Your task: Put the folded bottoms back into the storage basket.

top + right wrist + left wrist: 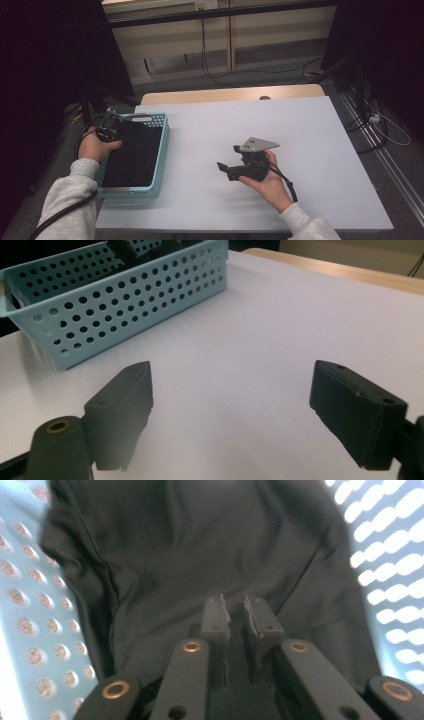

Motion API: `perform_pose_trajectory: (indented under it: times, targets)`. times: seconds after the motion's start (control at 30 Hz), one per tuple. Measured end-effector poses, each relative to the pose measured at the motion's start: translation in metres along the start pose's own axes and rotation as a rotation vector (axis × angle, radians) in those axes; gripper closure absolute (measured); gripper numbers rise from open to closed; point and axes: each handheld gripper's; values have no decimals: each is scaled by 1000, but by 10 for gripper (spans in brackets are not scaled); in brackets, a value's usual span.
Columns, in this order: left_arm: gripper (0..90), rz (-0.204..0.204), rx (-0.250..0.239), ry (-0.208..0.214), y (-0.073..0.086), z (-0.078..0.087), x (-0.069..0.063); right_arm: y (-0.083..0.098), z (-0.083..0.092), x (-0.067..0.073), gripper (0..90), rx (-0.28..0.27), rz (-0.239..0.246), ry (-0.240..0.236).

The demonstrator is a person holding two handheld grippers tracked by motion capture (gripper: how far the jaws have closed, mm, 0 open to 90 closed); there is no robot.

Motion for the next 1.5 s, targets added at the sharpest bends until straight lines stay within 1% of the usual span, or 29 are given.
perform_pose_trajectory:
  times: [0.07, 0.13, 0.17, 0.2, 0.23, 0.3, 0.33, 0.37, 0.43, 0.5, 0.57, 0.63, 0.67, 0.73, 0.77, 0.8, 0.87, 0.93, 1.0, 1.03, 1.07, 1.13, 1.17, 1.2, 1.27, 1.3, 1.33, 1.43, 1.5]
  targets:
    - [842, -3, 12, -1, 9, -10, 2, 4, 7, -3, 173, 2, 5, 15]
    - [851, 13, 34, 1, 17, -18, 3, 6, 13, -7, 173, 4, 5, 26]
    - [858, 19, 50, -10, 20, -20, 4, 6, 17, -8, 174, -2, 3, 27]
    - [859, 19, 47, -20, 23, -23, 4, 7, 19, -9, 174, -8, -1, 28]
    - [859, 29, 40, -9, 25, -24, 5, 7, 21, -9, 173, -7, 1, 30]
    - [875, 41, 38, -8, 27, -24, 4, 8, 25, -10, 173, -13, 2, 33]
    - [888, 49, 51, -6, 28, -23, 4, 8, 26, -11, 174, -15, -2, 32]
    - [900, 59, 78, -9, 30, -24, 3, 9, 27, -11, 172, -13, 2, 30]
    - [900, 60, 97, -8, 32, -22, 3, 9, 30, -12, 169, -13, 2, 27]
    - [900, 70, 111, 13, 35, -19, 3, 10, 32, -12, 168, -9, 10, 27]
    - [900, 71, 115, 14, 37, -17, 2, 12, 36, -13, 165, -6, 10, 27]
    - [900, 90, 102, 21, 36, -14, 1, 14, 39, -15, 163, 1, 10, 25]
    - [882, 95, 90, 20, 36, -13, 0, 15, 41, -17, 161, 4, 9, 26]
    - [735, 88, 64, 28, 33, -8, -4, 18, 46, -22, 160, 9, 2, 39]
    - [672, 96, 46, 36, 30, -5, -6, 20, 49, -24, 160, 8, -3, 42]
    - [602, 97, 22, 42, 28, -2, -10, 21, 53, -27, 159, 8, -10, 46]
    - [557, 72, -11, 63, 22, 5, -18, 23, 60, -31, 159, 9, -17, 53]
    - [475, 53, -39, 83, 18, 11, -27, 25, 66, -36, 159, 11, -22, 59]
    - [451, 16, -60, 96, 13, 16, -38, 29, 72, -39, 158, 20, -27, 62]
    - [419, 3, -73, 107, 11, 19, -44, 30, 75, -41, 157, 25, -30, 66]
    - [397, 4, -91, 117, 9, 21, -49, 32, 78, -42, 157, 29, -30, 68]
    - [357, -29, -125, 141, 6, 26, -61, 35, 83, -44, 157, 38, -27, 69]
    - [350, -25, -146, 161, 4, 27, -67, 36, 86, -46, 157, 43, -24, 71]
    - [341, -28, -151, 179, 3, 28, -73, 38, 88, -46, 157, 44, -27, 73]
    - [326, -57, -166, 198, 1, 29, -84, 40, 93, -48, 155, 50, -25, 77]
    - [320, -76, -166, 216, 0, 30, -89, 41, 96, -49, 155, 53, -24, 80]
    - [311, -81, -177, 227, 0, 31, -95, 41, 98, -50, 153, 56, -25, 80]
    - [291, -118, -204, 263, -1, 33, -114, 43, 106, -52, 152, 59, -24, 86]
    - [280, -148, -206, 291, 0, 33, -127, 45, 112, -54, 151, 60, -26, 88]
Point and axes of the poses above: each handheld gripper's, and its own axes: z roughly backward along the jaws, y roughly out of its underside, x roughly to its left, and after that the axes turned 9 degrees about -x, right-handed
